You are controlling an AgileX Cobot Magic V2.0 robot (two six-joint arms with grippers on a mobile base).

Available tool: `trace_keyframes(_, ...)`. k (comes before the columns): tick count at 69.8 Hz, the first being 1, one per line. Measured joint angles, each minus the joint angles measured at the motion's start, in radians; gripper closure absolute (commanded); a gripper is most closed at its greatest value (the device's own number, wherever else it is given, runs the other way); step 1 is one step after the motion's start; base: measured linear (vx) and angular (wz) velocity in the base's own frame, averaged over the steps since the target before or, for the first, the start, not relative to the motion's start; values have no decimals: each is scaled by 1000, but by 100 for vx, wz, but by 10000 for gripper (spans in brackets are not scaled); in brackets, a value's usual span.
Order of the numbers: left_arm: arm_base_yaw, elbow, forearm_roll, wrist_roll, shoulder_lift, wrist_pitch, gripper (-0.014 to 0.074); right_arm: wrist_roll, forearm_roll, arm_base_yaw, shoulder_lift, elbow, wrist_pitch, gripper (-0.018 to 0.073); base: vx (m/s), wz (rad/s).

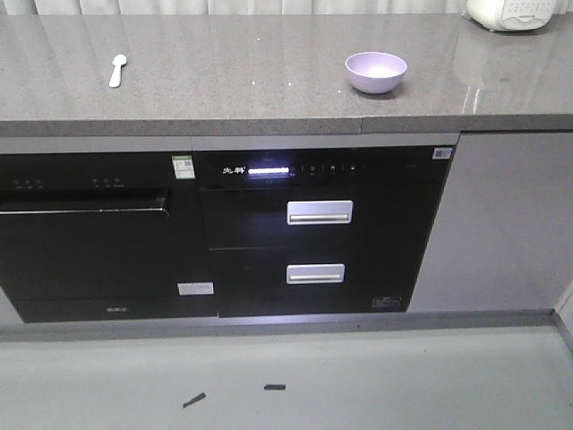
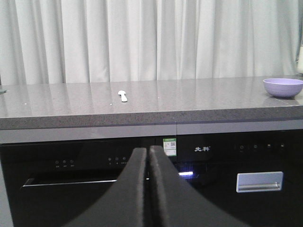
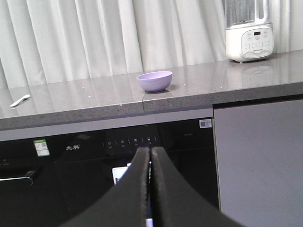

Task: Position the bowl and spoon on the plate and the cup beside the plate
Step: 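Drive the base toward the counter holding the white spoon and lilac bowl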

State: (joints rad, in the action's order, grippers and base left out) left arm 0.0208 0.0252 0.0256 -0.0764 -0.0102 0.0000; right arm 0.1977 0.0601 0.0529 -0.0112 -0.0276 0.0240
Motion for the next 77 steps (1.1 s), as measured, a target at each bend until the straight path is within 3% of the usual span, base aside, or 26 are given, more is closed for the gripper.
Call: trace_keyframes(77, 0, 0, 0, 0, 0, 0, 603, 0, 0, 0, 0, 0, 0, 570, 31, -5)
